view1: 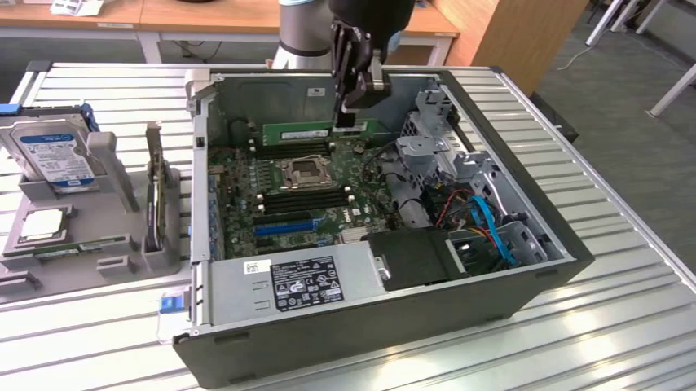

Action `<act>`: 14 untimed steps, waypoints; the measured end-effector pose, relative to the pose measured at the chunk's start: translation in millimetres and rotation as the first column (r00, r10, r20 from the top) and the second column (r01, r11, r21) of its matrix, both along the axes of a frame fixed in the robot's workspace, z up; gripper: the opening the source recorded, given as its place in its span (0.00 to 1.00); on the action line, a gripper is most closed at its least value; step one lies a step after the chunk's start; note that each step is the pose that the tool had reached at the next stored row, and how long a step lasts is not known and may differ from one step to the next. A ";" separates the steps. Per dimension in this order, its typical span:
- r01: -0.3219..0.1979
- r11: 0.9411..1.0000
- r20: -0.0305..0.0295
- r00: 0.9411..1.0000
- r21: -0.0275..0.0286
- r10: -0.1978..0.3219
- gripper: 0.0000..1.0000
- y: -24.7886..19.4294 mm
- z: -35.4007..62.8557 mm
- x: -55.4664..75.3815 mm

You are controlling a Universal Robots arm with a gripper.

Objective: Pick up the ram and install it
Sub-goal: 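Pick up the ram and move it above insertion slot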

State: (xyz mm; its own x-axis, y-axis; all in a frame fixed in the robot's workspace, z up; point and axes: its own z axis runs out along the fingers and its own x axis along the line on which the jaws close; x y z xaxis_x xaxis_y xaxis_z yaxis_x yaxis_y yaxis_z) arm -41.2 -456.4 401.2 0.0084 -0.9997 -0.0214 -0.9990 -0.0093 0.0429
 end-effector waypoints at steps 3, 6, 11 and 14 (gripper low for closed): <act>0.000 1.000 0.000 1.000 0.000 0.000 0.11 5.3 -0.5 0.0; 0.000 1.000 0.000 1.000 0.000 0.000 0.11 8.7 -1.2 0.0; 0.000 1.000 0.000 1.000 0.000 0.000 0.11 15.7 -2.3 0.0; 0.000 1.000 0.000 1.000 0.000 0.000 0.11 19.7 -3.1 0.0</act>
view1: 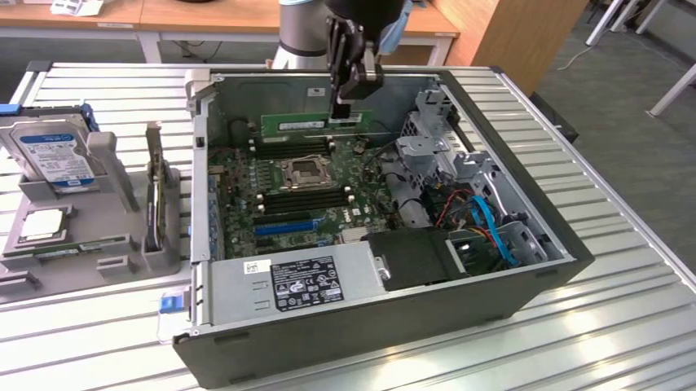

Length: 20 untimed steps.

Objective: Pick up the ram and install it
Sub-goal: 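Pick up the ram and move it above insertion slot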

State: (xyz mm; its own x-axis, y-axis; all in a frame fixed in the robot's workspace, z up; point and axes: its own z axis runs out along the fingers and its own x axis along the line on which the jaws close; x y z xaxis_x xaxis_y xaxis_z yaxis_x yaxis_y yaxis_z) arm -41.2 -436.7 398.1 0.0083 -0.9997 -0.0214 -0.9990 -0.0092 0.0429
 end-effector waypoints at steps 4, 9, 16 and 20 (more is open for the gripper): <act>0.000 1.000 0.000 1.000 0.000 0.000 0.11 4.9 -0.9 0.0; 0.000 1.000 0.000 1.000 0.000 0.000 0.11 7.7 -1.6 0.1; 0.000 1.000 0.000 1.000 0.000 0.000 0.11 7.7 -1.6 0.0; 0.000 1.000 0.000 1.000 0.000 0.000 0.11 7.8 -2.1 0.0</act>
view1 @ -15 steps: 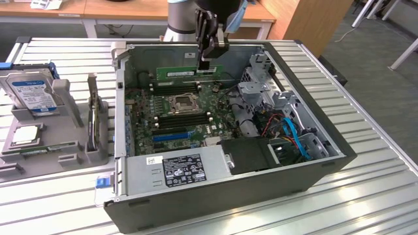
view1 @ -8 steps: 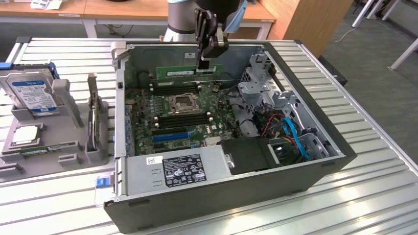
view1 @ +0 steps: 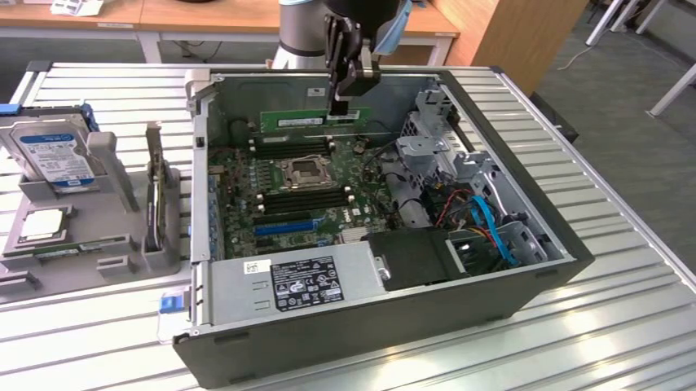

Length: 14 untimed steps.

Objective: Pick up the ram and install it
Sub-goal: 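Pick up the ram and move it above insertion slot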

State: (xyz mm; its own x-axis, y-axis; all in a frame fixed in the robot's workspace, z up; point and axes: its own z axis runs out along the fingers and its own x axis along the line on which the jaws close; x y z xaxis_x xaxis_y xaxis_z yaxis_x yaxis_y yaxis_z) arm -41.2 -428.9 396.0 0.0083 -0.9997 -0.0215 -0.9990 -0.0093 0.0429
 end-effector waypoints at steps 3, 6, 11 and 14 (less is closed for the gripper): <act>0.000 1.000 0.000 1.000 0.000 0.000 0.11 -0.1 -1.5 0.0; 0.000 1.000 0.000 1.000 0.000 0.000 0.11 -0.1 -19.4 0.0; 0.000 1.000 0.000 1.000 0.000 0.000 0.11 -0.1 -24.0 0.0; 0.000 1.000 0.000 1.000 0.000 0.000 0.11 -0.1 -26.6 0.0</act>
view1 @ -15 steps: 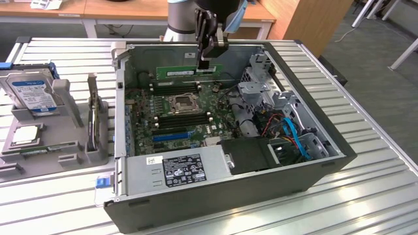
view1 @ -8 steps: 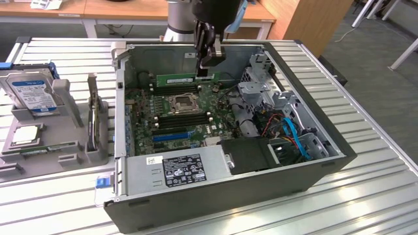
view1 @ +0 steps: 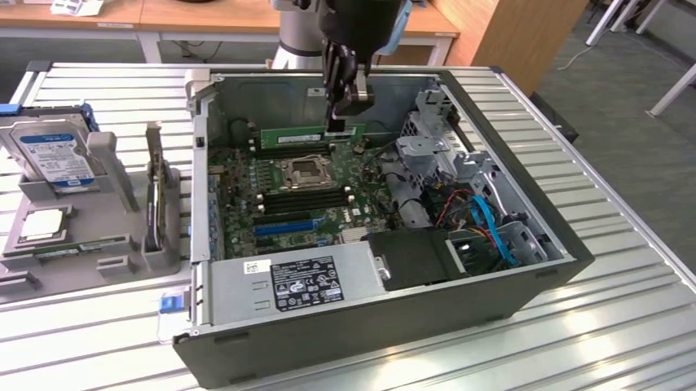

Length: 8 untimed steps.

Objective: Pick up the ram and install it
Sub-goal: 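Pick up the ram and move it above insertion slot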

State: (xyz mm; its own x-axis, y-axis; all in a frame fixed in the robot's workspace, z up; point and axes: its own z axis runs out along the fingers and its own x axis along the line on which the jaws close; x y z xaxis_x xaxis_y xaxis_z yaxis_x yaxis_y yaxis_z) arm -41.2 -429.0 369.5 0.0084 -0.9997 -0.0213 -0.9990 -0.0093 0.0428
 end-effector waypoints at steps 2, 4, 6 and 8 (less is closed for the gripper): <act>0.000 1.000 0.000 1.000 0.000 0.000 0.11 0.0 -1.5 0.0; 0.000 1.000 0.000 1.000 0.000 0.000 0.11 0.0 -2.7 0.0; 0.000 1.000 0.000 1.000 0.000 0.000 0.11 0.0 -3.7 0.0; 0.000 1.000 0.000 1.000 0.000 0.000 0.11 0.0 -4.2 0.0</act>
State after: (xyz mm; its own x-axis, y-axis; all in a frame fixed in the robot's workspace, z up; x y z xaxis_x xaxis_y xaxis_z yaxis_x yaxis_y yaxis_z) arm -41.2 -429.0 365.3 0.0084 -0.9997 -0.0213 -0.9990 -0.0093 0.0427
